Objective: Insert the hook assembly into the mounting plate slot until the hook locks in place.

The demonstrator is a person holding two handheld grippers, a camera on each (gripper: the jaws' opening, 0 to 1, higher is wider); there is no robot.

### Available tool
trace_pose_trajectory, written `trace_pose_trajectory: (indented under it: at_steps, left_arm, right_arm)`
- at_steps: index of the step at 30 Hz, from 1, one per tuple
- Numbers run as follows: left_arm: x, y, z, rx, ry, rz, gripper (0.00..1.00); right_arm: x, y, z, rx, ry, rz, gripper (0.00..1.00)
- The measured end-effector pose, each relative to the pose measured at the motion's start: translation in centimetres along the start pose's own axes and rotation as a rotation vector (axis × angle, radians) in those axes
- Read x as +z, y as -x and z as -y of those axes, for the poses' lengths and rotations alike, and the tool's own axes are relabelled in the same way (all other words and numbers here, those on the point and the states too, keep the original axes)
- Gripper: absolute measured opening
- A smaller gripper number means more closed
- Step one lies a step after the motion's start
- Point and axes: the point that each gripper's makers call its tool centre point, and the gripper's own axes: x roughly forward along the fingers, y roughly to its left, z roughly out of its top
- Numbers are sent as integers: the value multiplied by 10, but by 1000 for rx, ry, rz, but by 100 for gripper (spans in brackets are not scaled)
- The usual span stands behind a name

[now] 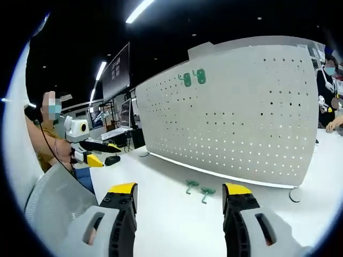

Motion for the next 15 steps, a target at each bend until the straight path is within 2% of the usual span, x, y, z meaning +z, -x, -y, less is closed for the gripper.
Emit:
trace_pose_trajectory:
  at_steps: [15]
  left_arm:
    - [-12,2,-2,-6,7,-25,71]
  right_arm:
    - [-27,18,-1,-29,-18,-58,64]
